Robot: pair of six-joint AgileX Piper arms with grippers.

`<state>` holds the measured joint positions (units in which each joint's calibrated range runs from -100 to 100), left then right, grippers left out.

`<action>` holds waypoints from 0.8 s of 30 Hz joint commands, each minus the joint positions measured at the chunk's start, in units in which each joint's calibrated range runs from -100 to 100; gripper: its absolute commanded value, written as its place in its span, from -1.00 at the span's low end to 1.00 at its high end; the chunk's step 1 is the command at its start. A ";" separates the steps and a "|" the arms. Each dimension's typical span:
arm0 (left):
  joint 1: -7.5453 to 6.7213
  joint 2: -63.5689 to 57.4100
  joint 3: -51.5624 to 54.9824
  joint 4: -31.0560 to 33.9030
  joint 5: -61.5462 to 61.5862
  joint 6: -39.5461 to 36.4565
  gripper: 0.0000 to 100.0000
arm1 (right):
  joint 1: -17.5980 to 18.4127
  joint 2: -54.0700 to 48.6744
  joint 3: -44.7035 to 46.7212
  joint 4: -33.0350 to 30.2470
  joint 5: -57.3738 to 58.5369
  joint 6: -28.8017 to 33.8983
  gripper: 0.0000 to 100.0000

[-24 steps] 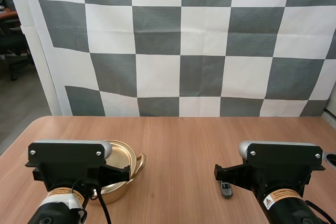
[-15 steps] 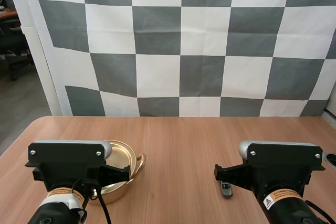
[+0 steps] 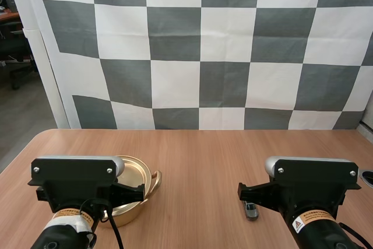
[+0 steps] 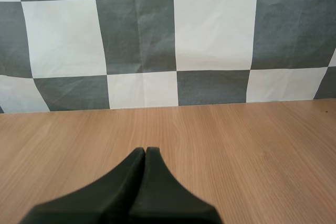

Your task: Open the pot, put the car inside, and close it

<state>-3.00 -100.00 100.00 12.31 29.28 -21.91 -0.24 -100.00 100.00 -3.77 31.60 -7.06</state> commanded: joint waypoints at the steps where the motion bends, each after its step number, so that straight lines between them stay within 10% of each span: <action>1: 0.01 0.00 0.00 -0.07 -0.03 0.01 -1.00 | -0.03 0.00 0.00 0.07 0.04 0.00 -1.00; 24: 0.01 0.00 0.00 -0.37 -0.03 0.01 -1.00 | -0.03 0.00 0.00 0.07 0.04 0.00 -1.00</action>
<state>-3.00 -100.00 100.00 11.97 29.28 -21.91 -0.24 -100.00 100.00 -3.77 31.60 -7.06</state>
